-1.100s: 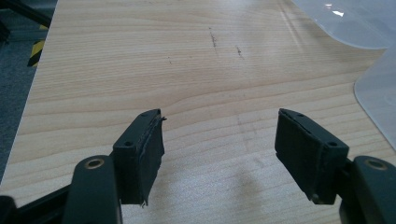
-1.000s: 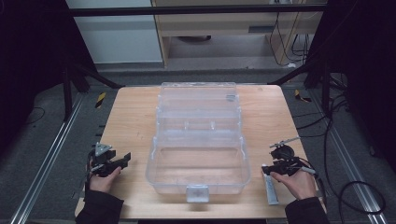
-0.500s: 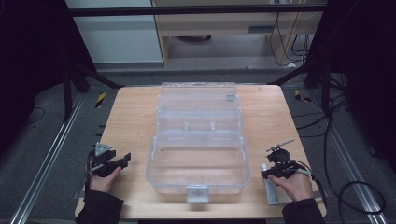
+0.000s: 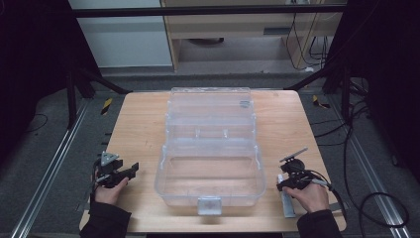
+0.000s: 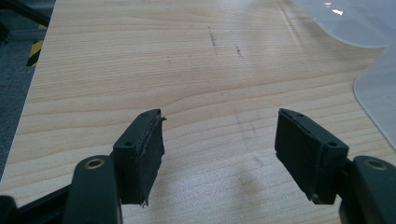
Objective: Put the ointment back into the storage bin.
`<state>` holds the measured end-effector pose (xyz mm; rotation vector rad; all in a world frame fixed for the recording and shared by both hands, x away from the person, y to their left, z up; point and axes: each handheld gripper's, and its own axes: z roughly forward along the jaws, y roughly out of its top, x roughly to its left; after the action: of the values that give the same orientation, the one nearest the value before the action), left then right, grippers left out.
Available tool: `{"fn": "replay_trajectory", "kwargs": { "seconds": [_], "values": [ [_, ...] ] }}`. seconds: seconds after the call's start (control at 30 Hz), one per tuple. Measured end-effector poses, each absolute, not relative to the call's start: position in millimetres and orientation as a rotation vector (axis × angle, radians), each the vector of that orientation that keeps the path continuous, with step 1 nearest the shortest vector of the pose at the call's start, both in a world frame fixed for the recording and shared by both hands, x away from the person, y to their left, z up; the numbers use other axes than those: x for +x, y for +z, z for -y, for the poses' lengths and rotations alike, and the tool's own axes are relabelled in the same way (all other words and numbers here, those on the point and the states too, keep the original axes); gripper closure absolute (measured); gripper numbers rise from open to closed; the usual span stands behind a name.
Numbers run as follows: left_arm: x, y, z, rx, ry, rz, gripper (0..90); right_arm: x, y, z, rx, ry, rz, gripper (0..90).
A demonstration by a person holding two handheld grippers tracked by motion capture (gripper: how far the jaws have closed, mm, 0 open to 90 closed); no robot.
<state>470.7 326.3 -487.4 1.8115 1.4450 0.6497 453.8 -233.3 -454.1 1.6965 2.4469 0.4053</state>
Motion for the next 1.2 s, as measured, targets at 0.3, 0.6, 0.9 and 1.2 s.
{"fn": "replay_trajectory", "kwargs": {
  "seconds": [0.3,0.6,0.9,1.2],
  "values": [
    [470.7,-487.4,-326.3,1.813,0.649,-1.445,32.1,456.8,-457.9,230.5,1.709,0.361,-2.457,62.3],
    [470.7,-487.4,-326.5,1.815,0.647,-1.444,32.1,458.6,-461.6,227.8,1.692,0.324,-2.481,65.6],
    [470.7,-487.4,-326.3,1.815,0.646,-1.443,32.2,460.8,-465.6,224.9,1.685,0.298,-2.501,69.5],
    [470.9,-487.4,-326.3,1.815,0.647,-1.444,32.4,462.1,-463.7,225.4,1.684,0.299,-2.511,70.0]
  ]
}}
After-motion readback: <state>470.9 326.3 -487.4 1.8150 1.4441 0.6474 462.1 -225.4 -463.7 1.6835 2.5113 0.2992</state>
